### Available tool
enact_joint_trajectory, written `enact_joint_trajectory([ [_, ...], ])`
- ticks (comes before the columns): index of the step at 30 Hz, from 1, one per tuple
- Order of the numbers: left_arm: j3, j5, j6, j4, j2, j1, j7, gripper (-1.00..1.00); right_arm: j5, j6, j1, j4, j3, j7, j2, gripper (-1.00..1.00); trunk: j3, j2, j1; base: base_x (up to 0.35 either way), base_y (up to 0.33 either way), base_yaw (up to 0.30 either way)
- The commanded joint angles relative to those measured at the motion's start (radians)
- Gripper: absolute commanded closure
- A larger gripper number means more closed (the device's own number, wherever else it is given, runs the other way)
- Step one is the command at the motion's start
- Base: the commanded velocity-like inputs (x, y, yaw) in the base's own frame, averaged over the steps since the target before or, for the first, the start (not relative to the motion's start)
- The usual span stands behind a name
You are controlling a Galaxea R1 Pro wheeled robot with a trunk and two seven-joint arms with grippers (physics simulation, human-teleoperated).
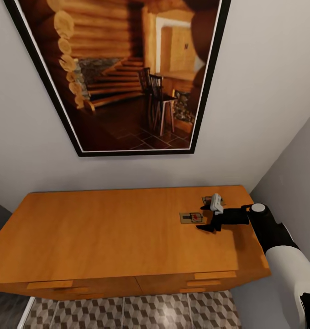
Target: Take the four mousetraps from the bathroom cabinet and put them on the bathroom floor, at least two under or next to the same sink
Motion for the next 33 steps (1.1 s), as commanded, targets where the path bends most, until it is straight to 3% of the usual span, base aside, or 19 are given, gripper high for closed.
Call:
enact_joint_trajectory([
  [1,-0.009,0.010,-0.008,0.004,-0.001,-0.002,0.000,-1.00,0.009,-0.012,0.000,0.025,-0.002,0.004,0.001,-1.00,-0.002,-0.001,0.001,0.000,0.000,0.000],
  [10,-0.009,0.010,-0.008,0.005,-0.001,-0.002,0.000,-1.00,0.009,-0.053,0.000,0.025,0.000,0.003,0.004,-1.00,-0.003,-0.001,0.001,0.000,0.000,0.000],
  [33,-0.009,0.010,-0.008,0.005,-0.001,-0.002,0.000,-1.00,0.009,-0.059,0.000,0.025,0.000,0.004,0.001,-1.00,-0.004,-0.001,0.001,0.000,0.000,0.000],
])
